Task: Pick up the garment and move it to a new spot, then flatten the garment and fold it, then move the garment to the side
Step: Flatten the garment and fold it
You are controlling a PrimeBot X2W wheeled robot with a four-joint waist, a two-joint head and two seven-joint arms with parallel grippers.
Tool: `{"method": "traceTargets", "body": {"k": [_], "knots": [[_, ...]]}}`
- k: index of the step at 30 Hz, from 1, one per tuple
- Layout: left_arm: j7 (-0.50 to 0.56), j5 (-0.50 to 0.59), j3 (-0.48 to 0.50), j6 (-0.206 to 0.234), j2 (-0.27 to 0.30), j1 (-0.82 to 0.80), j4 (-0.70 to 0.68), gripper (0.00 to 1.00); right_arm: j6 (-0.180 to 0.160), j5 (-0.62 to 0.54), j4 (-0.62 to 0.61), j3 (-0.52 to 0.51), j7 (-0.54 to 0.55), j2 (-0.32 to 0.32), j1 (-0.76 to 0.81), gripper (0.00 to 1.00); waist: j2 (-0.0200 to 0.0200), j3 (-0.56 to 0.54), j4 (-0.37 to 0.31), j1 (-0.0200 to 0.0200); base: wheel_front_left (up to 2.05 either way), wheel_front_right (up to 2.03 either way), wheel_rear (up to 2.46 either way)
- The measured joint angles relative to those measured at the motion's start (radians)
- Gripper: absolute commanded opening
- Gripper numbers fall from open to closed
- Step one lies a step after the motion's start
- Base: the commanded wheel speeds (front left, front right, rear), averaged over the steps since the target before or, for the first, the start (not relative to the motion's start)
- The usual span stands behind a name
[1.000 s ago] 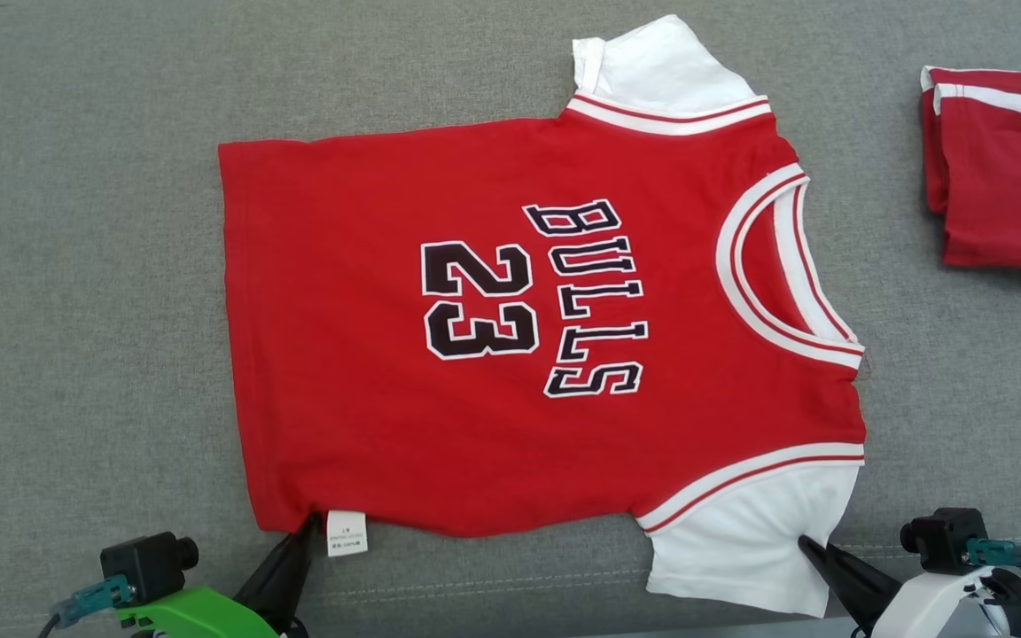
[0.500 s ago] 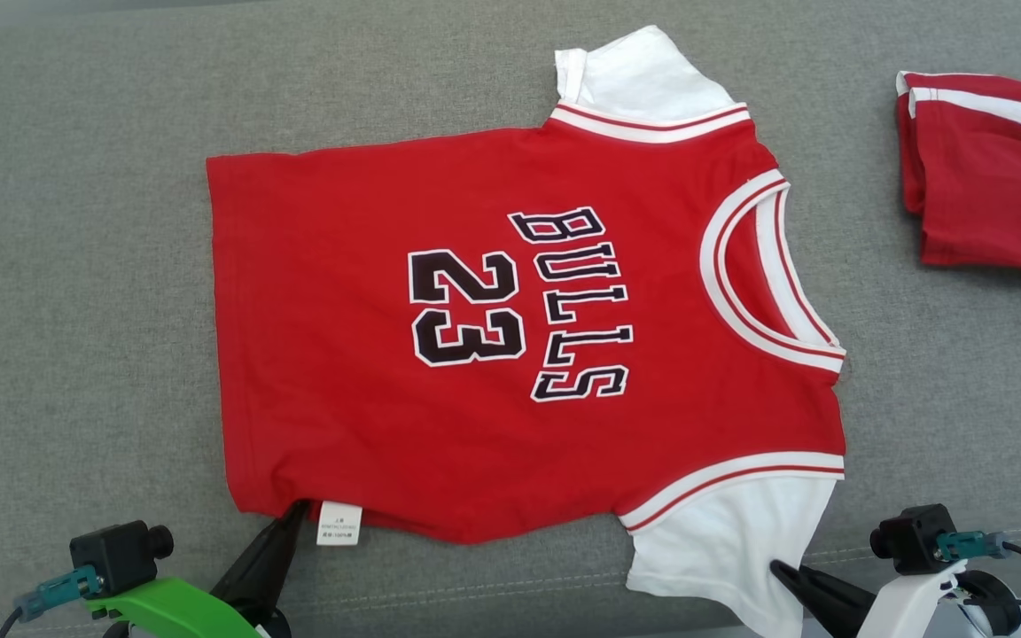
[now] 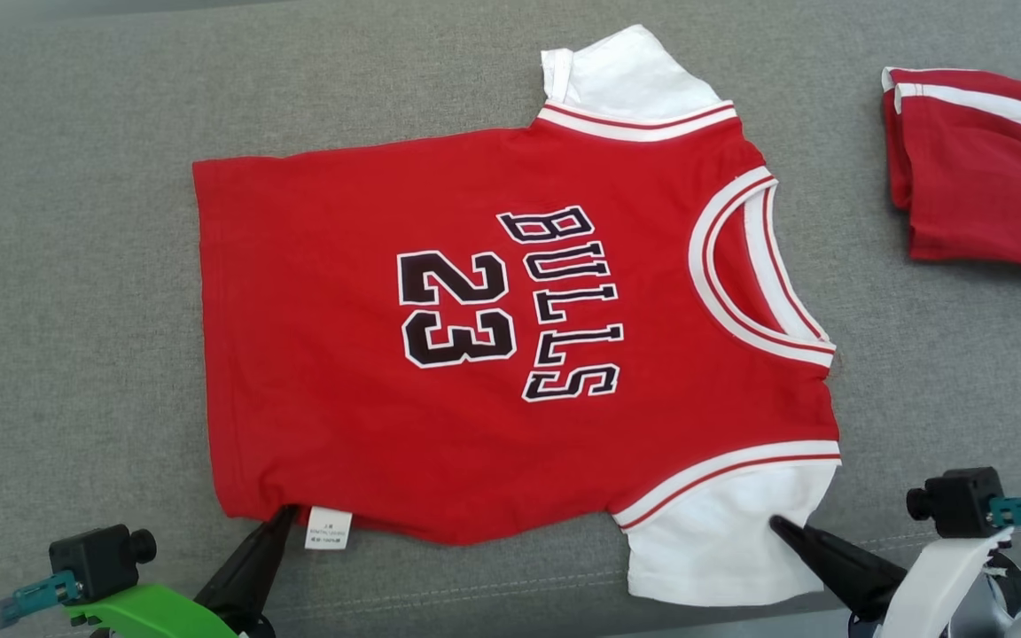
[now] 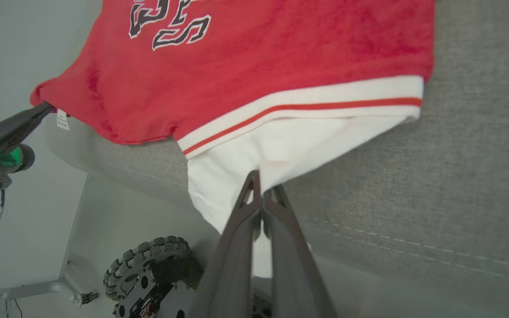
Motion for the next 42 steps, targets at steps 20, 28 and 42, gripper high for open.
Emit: {"method": "traceTargets", "body": {"k": [20,28,42], "knots": [[0.158,-0.037,0.037,0.037,0.163,-0.004,-0.137,0.00,-0.045,0.208,-0.154,-0.219,-0.004,-0.080,-0.001,0.00,0.0000,0.076,0.016,0.0000,0.00,0.00,0.00],[0.239,-0.042,0.061,0.055,0.220,-0.095,-0.197,0.00,-0.044,0.233,-0.168,-0.232,0.042,-0.096,-0.079,0.00,0.0000,0.119,0.026,0.0000,0.00,0.00,0.00],[0.406,-0.107,0.088,0.082,0.272,-0.281,-0.202,0.00,-0.042,0.255,-0.146,-0.251,0.128,-0.118,-0.271,0.00,0.0000,0.235,0.021,0.0001,0.00,0.00,0.00]]}}
